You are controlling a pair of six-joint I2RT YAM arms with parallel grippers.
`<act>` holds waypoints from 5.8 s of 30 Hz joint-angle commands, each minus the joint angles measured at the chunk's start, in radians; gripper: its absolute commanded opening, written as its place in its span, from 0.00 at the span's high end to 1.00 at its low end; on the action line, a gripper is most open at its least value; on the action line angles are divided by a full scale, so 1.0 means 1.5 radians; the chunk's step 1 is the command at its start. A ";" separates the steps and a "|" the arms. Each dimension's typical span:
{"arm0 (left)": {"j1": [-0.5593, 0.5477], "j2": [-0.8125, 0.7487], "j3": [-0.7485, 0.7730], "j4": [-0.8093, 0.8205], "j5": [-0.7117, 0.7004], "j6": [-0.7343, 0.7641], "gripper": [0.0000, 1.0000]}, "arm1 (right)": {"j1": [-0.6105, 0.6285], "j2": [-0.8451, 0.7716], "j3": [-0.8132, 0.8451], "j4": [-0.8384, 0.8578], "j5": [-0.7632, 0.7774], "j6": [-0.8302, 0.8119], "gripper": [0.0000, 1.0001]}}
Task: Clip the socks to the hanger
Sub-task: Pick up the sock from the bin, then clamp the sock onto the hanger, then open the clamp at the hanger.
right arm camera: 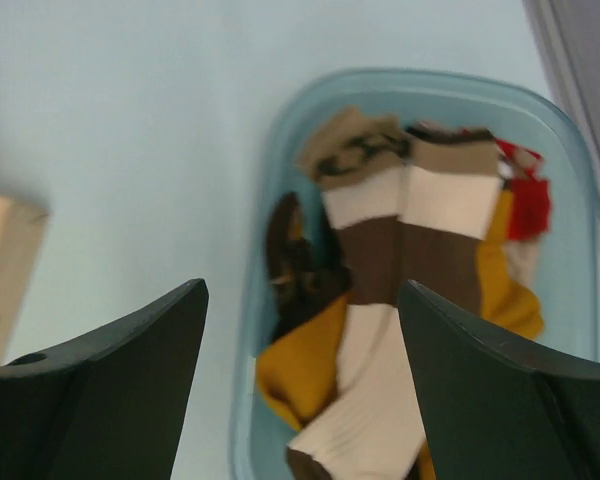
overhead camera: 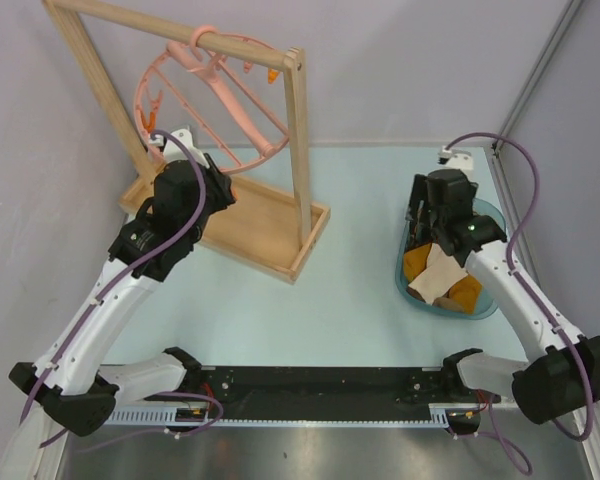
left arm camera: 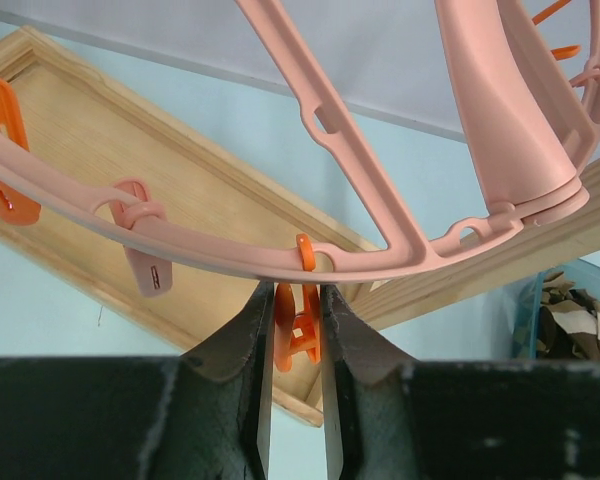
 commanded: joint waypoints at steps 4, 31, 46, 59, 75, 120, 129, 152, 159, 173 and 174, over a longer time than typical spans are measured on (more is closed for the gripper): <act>-0.002 -0.013 -0.006 0.020 0.012 0.017 0.84 | -0.189 0.061 -0.018 -0.041 -0.062 0.020 0.23; -0.002 0.007 -0.005 0.024 0.057 0.009 0.85 | -0.279 0.225 0.002 0.130 -0.077 0.011 0.69; -0.002 -0.007 -0.010 0.030 0.071 0.002 0.85 | -0.302 0.170 -0.059 0.121 -0.084 0.014 0.87; -0.002 -0.008 -0.016 0.061 0.107 0.010 0.87 | 0.024 -0.056 -0.075 0.201 -0.219 -0.119 1.00; -0.002 -0.021 -0.028 0.079 0.146 -0.001 0.89 | 0.419 0.105 -0.074 0.641 -0.203 -0.216 1.00; -0.001 -0.037 -0.057 0.108 0.218 -0.008 0.90 | 0.425 0.202 -0.010 0.785 -0.266 -0.144 1.00; -0.002 -0.037 -0.056 0.112 0.239 -0.013 0.89 | 0.423 0.217 0.001 0.791 -0.267 -0.139 1.00; 0.032 -0.102 -0.048 0.083 0.241 0.031 0.06 | 0.411 0.213 0.006 0.776 -0.252 -0.136 0.66; 0.073 -0.137 -0.050 0.074 0.294 0.044 0.06 | 0.408 0.206 0.006 0.756 -0.241 -0.140 0.54; 0.095 -0.175 -0.049 0.042 0.353 0.044 0.08 | 0.408 0.195 0.006 0.733 -0.241 -0.148 0.48; 0.095 -0.182 -0.049 0.037 0.338 0.044 0.08 | 0.409 0.196 0.006 0.734 -0.242 -0.148 0.48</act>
